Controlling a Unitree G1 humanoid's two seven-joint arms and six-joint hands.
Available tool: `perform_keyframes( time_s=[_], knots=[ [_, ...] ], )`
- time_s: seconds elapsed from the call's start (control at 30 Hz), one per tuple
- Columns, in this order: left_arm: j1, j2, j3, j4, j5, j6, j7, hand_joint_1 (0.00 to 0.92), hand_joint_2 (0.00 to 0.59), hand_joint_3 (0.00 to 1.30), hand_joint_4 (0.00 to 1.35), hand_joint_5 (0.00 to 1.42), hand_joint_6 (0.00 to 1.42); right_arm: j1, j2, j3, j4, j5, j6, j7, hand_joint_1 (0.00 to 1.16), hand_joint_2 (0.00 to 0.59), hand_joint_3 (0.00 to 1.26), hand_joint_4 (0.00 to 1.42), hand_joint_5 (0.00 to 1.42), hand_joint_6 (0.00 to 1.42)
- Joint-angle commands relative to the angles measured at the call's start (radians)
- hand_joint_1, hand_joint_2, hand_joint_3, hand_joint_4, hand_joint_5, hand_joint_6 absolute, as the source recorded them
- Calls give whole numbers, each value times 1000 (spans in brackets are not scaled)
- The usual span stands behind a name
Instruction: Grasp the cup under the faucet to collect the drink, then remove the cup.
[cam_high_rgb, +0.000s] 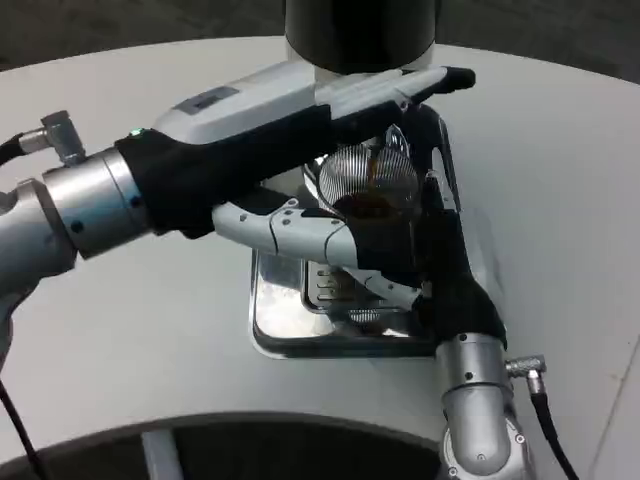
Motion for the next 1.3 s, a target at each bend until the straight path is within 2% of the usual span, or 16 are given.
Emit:
perform_keyframes(
  time_s=[0.03,0.2,0.23,0.43,0.53,0.67,0.73,0.8,1.1,1.3],
  knots=[
    [54,-23,77,5,-22,-72,78,0,127,0,0,0,0,6,13,2,28,18,-4,-6,811,194,0,2,24,70],
    [83,-51,156,7,-51,-90,159,0,146,0,0,16,0,-4,16,5,45,37,-10,5,823,192,0,30,47,96],
    [89,-50,164,6,-55,-88,165,0,148,0,0,18,0,-9,16,5,52,42,-13,10,837,193,28,102,104,148],
    [123,-32,185,-18,-74,-82,158,0,151,0,0,20,0,-40,22,3,109,66,-26,8,923,194,170,293,298,393],
    [143,-31,202,-25,-92,-75,166,0,152,0,0,24,0,-56,26,-8,147,85,-52,-1,995,211,312,479,464,595],
    [161,-28,211,-35,-92,-67,161,0,153,0,0,28,0,-68,35,-25,174,84,-104,-61,1089,201,453,607,701,914],
    [166,-28,212,-39,-91,-64,161,0,153,0,0,30,0,-68,39,-27,177,79,-120,-90,1142,166,530,682,799,1071],
    [170,-28,212,-43,-89,-60,163,0,152,0,0,31,0,-66,41,-25,176,69,-137,-120,1151,135,589,753,866,1162],
    [182,-31,213,-53,-89,-42,165,0,151,0,0,20,0,-36,38,-4,106,35,-160,-170,1162,109,687,851,946,1298],
    [202,-31,221,-68,-93,-33,169,0,152,0,0,13,0,-6,25,17,43,35,-160,-119,1162,108,704,887,976,1344]
  ],
)
